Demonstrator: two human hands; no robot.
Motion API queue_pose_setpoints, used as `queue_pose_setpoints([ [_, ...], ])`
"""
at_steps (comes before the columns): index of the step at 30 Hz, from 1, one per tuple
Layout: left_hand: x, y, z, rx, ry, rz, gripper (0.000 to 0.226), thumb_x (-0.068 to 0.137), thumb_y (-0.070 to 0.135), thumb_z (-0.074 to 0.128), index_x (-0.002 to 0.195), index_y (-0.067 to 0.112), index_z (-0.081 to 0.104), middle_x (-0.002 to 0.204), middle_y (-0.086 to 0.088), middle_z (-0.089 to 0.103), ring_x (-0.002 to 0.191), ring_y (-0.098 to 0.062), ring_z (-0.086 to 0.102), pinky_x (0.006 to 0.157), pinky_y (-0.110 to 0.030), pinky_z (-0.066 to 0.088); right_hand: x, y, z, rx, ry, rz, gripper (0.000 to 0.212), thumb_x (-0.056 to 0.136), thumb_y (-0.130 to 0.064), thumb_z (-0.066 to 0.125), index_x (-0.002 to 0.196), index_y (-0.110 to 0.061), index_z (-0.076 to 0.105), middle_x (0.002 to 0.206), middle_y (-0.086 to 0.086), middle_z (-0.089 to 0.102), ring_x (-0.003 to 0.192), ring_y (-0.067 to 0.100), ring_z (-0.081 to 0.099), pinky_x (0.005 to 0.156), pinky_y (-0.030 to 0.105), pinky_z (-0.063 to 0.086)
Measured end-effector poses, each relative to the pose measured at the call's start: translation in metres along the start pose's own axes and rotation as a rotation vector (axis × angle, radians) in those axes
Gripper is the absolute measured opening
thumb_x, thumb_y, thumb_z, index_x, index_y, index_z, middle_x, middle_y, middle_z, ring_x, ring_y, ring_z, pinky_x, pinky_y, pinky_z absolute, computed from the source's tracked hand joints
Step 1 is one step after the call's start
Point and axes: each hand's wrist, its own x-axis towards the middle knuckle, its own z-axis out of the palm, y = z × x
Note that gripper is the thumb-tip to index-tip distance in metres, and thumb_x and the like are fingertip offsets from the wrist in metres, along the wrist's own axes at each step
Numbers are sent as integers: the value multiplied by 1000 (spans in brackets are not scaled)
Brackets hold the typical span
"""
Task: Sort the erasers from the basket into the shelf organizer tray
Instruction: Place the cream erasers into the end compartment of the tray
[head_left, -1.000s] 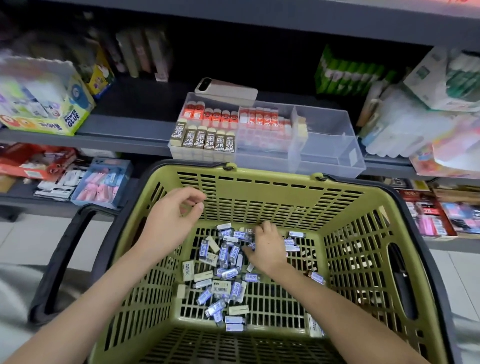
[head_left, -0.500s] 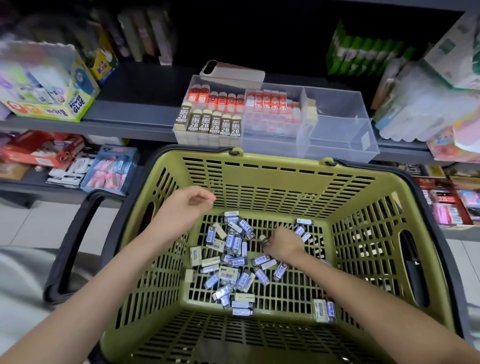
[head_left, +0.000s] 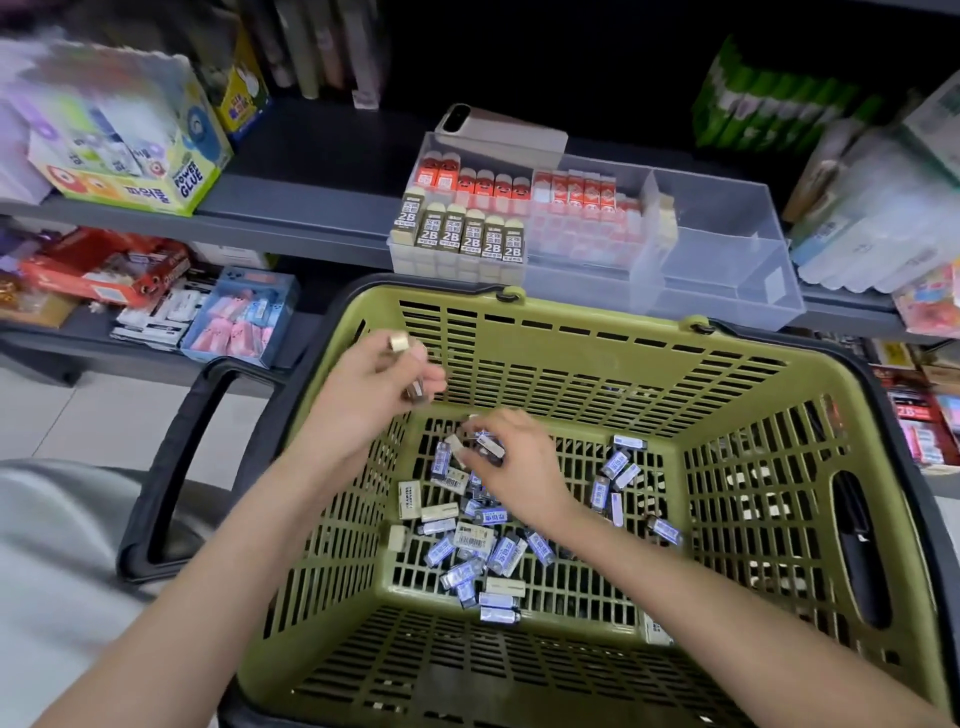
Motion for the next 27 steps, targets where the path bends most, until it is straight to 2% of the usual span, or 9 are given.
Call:
queue_pose_setpoints([
  [3, 2, 10, -13, -254, -10, -73, 16, 97, 14, 46, 106, 5, 56, 94, -14, 71, 85, -23, 71, 76, -30, 59, -1, 32, 30, -377, -216, -35, 54, 83, -41, 65, 129, -16, 52, 126, 1, 55, 118, 19, 45, 99, 28, 28],
  [6, 0, 15, -18, -351, -41, -111, 17, 98, 13, 45, 105, 5, 58, 91, -13, 72, 83, -23, 72, 71, -29, 59, 7, 41, 50, -562, -290, -109, 67, 76, -46, 68, 132, -15, 47, 122, 1, 55, 114, 24, 45, 99, 37, 28],
  [9, 0, 15, -16, -374, -55, -167, 19, 98, 13, 44, 108, 3, 57, 87, -12, 70, 74, -19, 71, 66, -27, 59, 14, 39, 57, -605, -237, -163, 64, 71, -36, 72, 126, -12, 51, 108, 3, 65, 103, 26, 51, 93, 42, 33],
  [12, -1, 13, -12, -386, -44, -255, 20, 99, 14, 44, 111, 5, 55, 83, -11, 67, 69, -19, 69, 60, -27, 57, 13, 41, 44, -578, -143, -132, 66, 68, -33, 72, 126, -11, 51, 105, 1, 67, 104, 23, 53, 100, 45, 26],
  [16, 1, 6, -3, -287, -14, -375, 15, 96, 17, 51, 110, 11, 53, 79, -7, 58, 70, -18, 60, 64, -31, 54, 5, 26, 4, -312, -51, 72, 67, 70, -37, 72, 129, -19, 46, 107, -7, 65, 107, 14, 53, 107, 37, 23],
  [19, -1, 3, 7, -242, -64, -421, 29, 89, 29, 61, 111, 14, 52, 84, -7, 56, 76, -19, 58, 73, -35, 56, -1, -6, -29, 242, 12, 164, 57, 72, -24, 76, 120, -28, 45, 97, -14, 64, 92, -2, 56, 91, 16, 39],
  [21, -4, 0, 13, -278, -164, -428, 51, 77, 43, 70, 117, 17, 50, 99, -11, 62, 87, -23, 63, 78, -39, 57, -5, -31, -40, 443, 86, 126, 49, 73, -20, 77, 112, -27, 49, 90, -16, 65, 83, -5, 57, 77, 7, 41],
  [24, -9, -2, 21, -384, -250, -372, 64, 62, 43, 75, 117, 21, 53, 102, -7, 69, 85, -18, 69, 71, -33, 58, -5, -66, -43, 485, 99, 108, 42, 70, -24, 79, 102, -31, 52, 86, -17, 65, 80, -5, 57, 70, 9, 43],
  [27, -8, -5, 21, -411, -148, -345, 31, 70, 26, 73, 99, 20, 63, 91, -6, 67, 72, -17, 65, 52, -25, 52, -8, -74, -41, 340, 59, 18, 37, 72, -45, 71, 105, -42, 54, 97, -25, 62, 98, -2, 56, 85, 18, 44],
])
